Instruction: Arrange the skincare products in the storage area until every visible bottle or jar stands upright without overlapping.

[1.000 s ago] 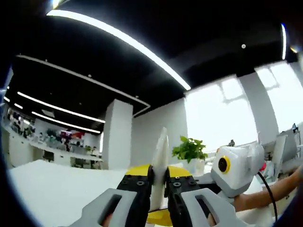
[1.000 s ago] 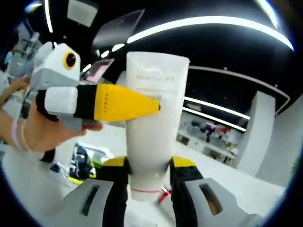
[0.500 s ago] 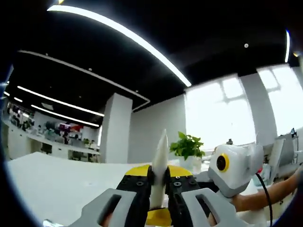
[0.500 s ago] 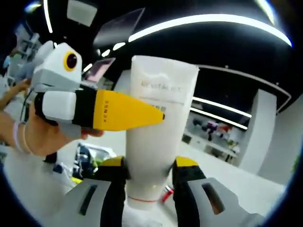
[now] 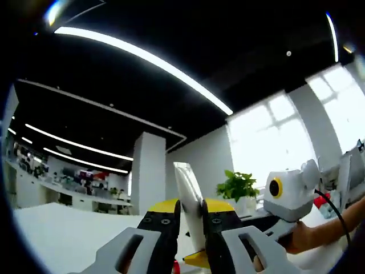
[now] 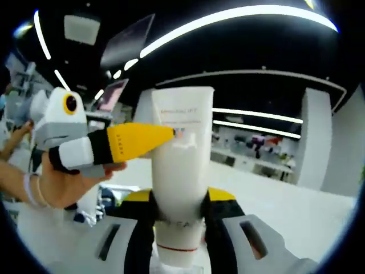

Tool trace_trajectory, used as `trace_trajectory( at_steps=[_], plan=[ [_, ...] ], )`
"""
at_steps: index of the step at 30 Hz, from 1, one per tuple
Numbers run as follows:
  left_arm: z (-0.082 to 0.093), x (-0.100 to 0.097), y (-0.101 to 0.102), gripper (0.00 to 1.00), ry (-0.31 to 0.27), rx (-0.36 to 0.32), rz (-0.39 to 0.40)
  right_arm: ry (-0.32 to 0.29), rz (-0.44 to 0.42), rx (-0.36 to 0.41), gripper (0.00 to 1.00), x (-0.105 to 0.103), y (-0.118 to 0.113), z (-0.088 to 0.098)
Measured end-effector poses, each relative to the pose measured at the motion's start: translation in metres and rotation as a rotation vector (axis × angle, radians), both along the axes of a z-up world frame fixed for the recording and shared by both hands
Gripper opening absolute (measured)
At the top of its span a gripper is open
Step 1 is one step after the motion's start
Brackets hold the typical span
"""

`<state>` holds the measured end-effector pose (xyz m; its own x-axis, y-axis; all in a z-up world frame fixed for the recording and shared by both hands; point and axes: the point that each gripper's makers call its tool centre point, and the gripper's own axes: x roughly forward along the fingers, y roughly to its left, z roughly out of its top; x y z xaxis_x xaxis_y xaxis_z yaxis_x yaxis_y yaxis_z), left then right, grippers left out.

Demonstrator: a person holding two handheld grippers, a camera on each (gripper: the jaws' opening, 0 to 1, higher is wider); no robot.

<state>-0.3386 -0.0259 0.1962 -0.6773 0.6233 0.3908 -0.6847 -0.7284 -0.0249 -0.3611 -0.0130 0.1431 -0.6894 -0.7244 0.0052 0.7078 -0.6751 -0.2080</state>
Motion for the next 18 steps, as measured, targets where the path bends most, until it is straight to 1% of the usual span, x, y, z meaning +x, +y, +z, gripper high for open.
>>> trace_trajectory(
  at_steps=[2,3,4,5,7,9,13,15,16,17,18],
  plan=[
    [0.001,-0.001,-0.005,0.15,0.001,0.012,0.013,-0.011,-0.014,-0.020,0.31,-0.005,0.007,0.002],
    [0.002,-0.002,-0.007,0.14,0.003,0.018,0.022,-0.021,-0.021,-0.042,0.31,-0.007,0.010,0.003],
    [0.002,-0.005,-0.012,0.14,0.000,0.024,0.046,-0.035,-0.023,-0.080,0.31,-0.008,0.014,0.006],
    [0.002,-0.006,-0.013,0.14,-0.001,0.027,0.049,-0.052,-0.023,-0.112,0.31,-0.010,0.018,0.008],
    [0.001,-0.010,-0.020,0.14,-0.014,0.049,0.058,-0.065,-0.034,-0.159,0.31,-0.013,0.028,0.014],
    [-0.001,-0.014,-0.025,0.14,-0.044,0.080,0.057,-0.068,-0.052,-0.199,0.31,-0.017,0.039,0.019],
    [-0.004,-0.018,-0.029,0.14,-0.063,0.092,0.068,-0.055,-0.122,-0.238,0.31,-0.028,0.063,0.026],
    [-0.006,-0.019,-0.029,0.14,-0.063,0.076,0.080,-0.060,-0.170,-0.255,0.31,-0.034,0.077,0.026],
    [-0.007,-0.019,-0.028,0.14,-0.064,0.069,0.082,-0.059,-0.181,-0.254,0.31,-0.036,0.080,0.026],
    [-0.008,-0.019,-0.027,0.14,-0.066,0.061,0.081,-0.042,-0.228,-0.253,0.31,-0.040,0.090,0.026],
    [-0.009,-0.019,-0.026,0.14,-0.066,0.058,0.079,-0.030,-0.253,-0.256,0.31,-0.043,0.097,0.026]
  ],
)
